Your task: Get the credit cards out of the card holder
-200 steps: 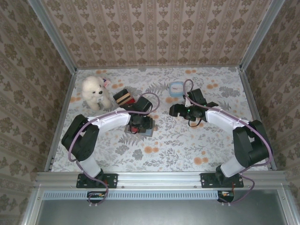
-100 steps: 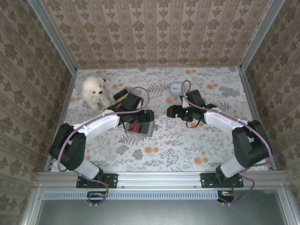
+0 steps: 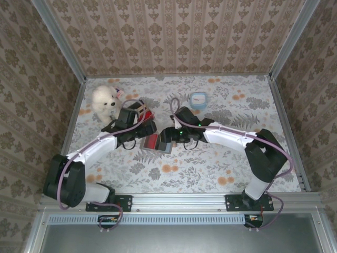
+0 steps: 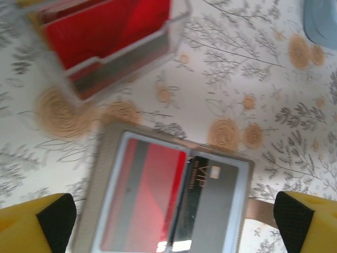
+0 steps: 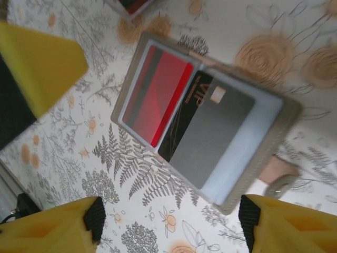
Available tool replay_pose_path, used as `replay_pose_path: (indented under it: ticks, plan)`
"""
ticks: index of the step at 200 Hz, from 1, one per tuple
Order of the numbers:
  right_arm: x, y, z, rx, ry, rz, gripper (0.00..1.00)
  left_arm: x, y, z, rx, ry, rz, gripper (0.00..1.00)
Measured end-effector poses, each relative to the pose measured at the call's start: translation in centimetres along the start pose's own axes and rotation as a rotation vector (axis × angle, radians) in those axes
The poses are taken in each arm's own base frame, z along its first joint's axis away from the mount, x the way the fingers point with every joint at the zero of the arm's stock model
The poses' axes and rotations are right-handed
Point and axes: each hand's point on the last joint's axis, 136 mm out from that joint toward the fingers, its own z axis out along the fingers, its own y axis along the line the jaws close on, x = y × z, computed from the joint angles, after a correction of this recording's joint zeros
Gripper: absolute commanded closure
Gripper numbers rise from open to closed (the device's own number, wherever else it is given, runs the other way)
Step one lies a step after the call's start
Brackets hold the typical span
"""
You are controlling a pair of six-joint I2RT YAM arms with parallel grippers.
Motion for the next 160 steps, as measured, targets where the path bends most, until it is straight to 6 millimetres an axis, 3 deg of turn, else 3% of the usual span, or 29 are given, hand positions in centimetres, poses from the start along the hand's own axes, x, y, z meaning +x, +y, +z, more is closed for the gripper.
replay_pose_path:
  ticks: [40, 65, 97, 146, 160]
  plan:
    - [1.8, 0.6, 2.8, 0.057, 0.07, 0.044, 0.48, 2.2, 2.9, -0.3, -0.016, -0.011, -0.097, 0.03]
    - [2.0, -0.4, 3.5, 0.105, 0.084, 0.082, 0.48, 3.0, 3.7, -0.8, -0.014, -0.023, -0.142, 0.05]
    - [2.0, -1.0, 4.4, 0.135, 0.095, 0.107, 0.47, 2.6, 3.0, -1.1, 0.027, -0.037, -0.161, 0.13]
    - [2.5, -1.7, 5.7, 0.163, 0.128, 0.113, 0.48, 2.3, 1.9, -1.2, 0.082, -0.035, -0.187, 0.41]
    - [2.6, -2.0, 6.0, 0.172, 0.137, 0.111, 0.49, 2.2, 1.4, -1.1, 0.109, -0.033, -0.19, 0.44]
